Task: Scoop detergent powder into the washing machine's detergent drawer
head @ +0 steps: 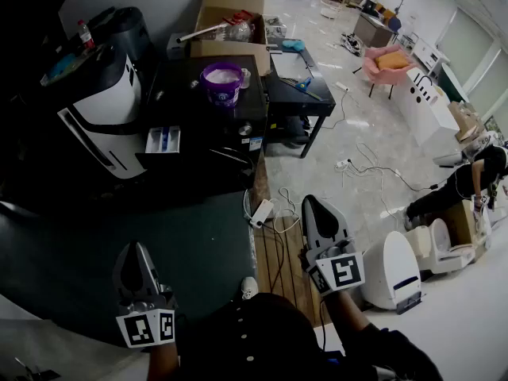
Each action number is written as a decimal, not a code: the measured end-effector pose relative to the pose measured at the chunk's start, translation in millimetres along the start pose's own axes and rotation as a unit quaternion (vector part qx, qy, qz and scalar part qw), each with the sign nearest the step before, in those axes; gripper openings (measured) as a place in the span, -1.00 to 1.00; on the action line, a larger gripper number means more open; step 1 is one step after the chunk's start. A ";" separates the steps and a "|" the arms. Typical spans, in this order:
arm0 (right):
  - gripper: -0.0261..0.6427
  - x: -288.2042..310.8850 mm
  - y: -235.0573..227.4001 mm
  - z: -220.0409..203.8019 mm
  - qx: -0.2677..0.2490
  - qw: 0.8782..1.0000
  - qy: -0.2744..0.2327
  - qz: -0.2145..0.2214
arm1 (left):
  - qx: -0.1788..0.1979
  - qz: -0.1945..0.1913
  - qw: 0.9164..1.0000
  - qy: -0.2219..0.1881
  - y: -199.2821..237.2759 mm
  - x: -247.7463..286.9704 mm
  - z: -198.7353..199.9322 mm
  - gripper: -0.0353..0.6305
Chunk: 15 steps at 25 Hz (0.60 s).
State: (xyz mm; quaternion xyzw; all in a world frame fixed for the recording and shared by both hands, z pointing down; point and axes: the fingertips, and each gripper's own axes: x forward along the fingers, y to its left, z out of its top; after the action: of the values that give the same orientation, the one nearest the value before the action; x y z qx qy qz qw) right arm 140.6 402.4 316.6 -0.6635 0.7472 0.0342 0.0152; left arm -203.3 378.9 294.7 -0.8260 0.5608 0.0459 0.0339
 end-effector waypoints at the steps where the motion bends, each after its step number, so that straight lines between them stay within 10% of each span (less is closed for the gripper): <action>1: -0.83 3.0 0.6 1.5 0.006 1.000 -0.006 0.003 | 0.001 0.001 1.000 -0.001 0.3 1.8 -0.2 -0.85; 15: -0.83 17.7 -2.0 -7.6 0.030 0.999 -0.021 0.026 | 0.008 0.007 1.000 0.004 -1.7 16.3 -9.4 -0.85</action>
State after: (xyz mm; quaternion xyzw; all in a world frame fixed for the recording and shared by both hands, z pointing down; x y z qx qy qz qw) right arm 140.7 384.1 322.9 -0.6423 0.7644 0.0255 0.0498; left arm -195.4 363.5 302.1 -0.8221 0.5668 0.0378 0.0378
